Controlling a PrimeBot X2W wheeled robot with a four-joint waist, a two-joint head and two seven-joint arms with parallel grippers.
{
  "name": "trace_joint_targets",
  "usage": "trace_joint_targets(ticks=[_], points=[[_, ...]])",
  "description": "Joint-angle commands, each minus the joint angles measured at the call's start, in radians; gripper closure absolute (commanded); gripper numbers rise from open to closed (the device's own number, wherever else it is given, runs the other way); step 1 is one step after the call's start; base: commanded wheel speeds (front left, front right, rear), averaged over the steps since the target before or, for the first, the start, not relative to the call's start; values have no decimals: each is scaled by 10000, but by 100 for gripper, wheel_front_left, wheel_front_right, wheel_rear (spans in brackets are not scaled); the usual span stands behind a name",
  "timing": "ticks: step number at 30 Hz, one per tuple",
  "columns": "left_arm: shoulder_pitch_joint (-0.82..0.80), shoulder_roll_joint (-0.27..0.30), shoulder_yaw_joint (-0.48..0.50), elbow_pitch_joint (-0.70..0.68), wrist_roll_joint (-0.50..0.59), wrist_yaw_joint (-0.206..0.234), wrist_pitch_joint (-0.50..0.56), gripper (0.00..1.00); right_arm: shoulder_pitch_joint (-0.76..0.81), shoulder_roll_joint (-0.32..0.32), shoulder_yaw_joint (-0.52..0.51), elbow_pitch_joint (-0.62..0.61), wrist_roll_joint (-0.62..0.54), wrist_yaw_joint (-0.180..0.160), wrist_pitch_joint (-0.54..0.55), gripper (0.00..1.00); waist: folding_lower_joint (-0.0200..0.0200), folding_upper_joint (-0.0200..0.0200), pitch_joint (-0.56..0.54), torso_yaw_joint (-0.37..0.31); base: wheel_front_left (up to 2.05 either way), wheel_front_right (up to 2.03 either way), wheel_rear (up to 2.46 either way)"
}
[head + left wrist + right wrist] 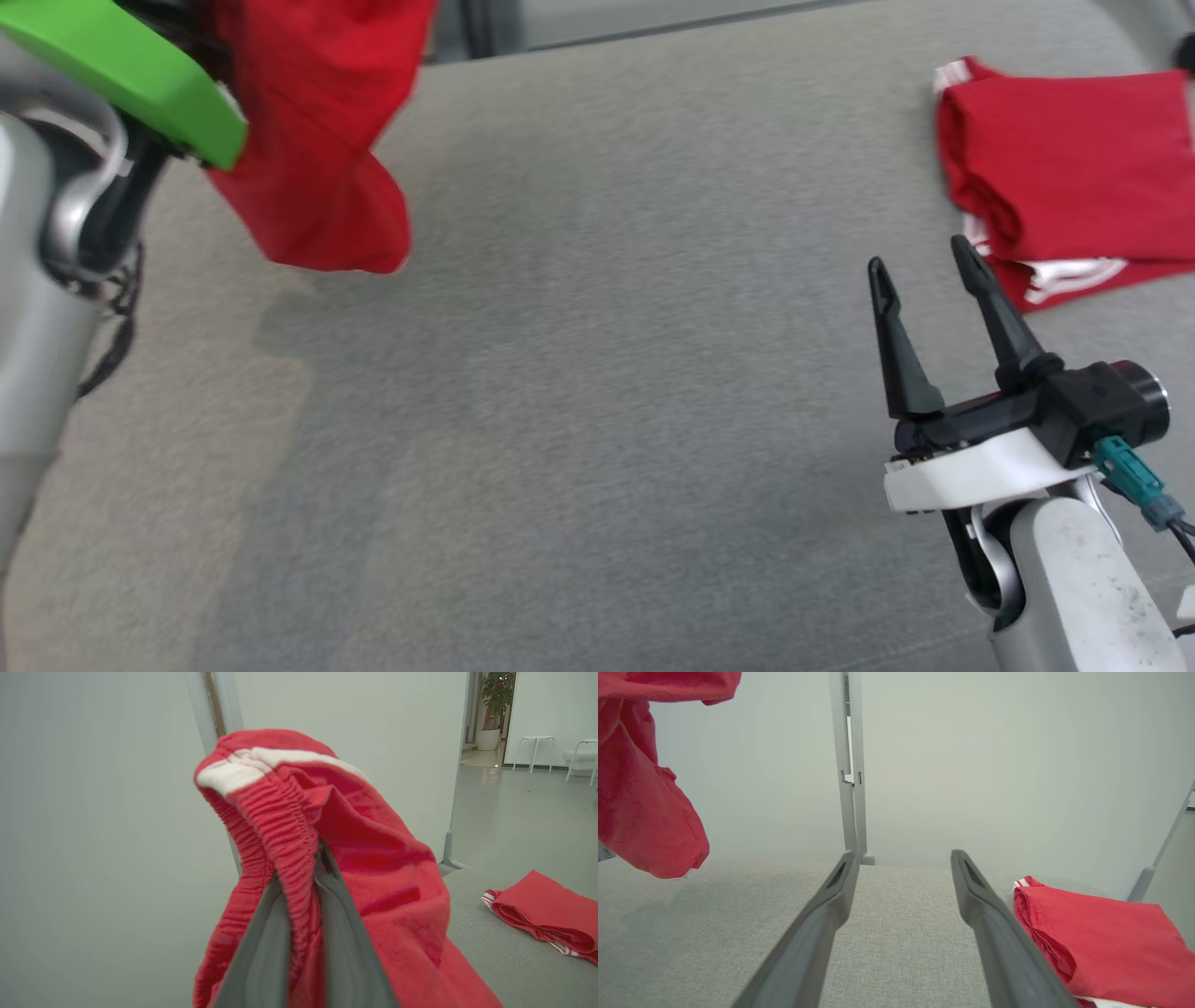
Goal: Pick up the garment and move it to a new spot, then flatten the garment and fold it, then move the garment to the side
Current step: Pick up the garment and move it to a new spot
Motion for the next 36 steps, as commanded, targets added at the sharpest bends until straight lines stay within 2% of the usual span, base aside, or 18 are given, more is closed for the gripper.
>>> trace_joint_targets(ticks=[1,7,11,14,18,26,27,28,36], points=[[250,-136,-127,-136,6,-18,-34,100,209,-28,-87,-66,-25,-20,-2,0,0,-1,-966,-1784,0,0,0],[1009,-742,-924,-342,568,-12,-843,100,429,1,-361,-196,0,-20,-1,0,0,-1,-862,-2137,0,0,0],[2118,-1115,-1662,-14,1137,-13,-2052,100,605,85,-436,-225,10,-20,-1,0,0,-1,-759,-2042,0,0,0],[3013,-1348,-1924,546,1461,-2,-2545,100,727,153,-394,-219,18,-20,-1,0,0,-1,-653,-1909,0,0,0],[4208,-1906,-1827,1093,1759,-6,-2706,100,755,155,-327,-237,-27,-20,-1,0,0,-1,-508,-1689,0,0,0],[6276,-2407,-1313,797,2338,-14,-2697,100,733,45,-364,-270,-81,-20,-1,0,0,-1,-427,-1115,0,0,0],[6494,-2489,-1226,733,2347,-15,-2697,93,756,42,-377,-251,-102,-20,-1,0,0,-1,-464,-1019,0,0,0],[6630,-2543,-1147,662,2424,-15,-2696,0,785,39,-406,-250,-94,-20,-1,0,0,-1,-508,-919,0,0,0],[8038,-3244,545,-870,3207,-18,-2690,0,1233,6,-492,-102,-74,-20,-1,0,0,-1,-1250,156,0,0,0]])
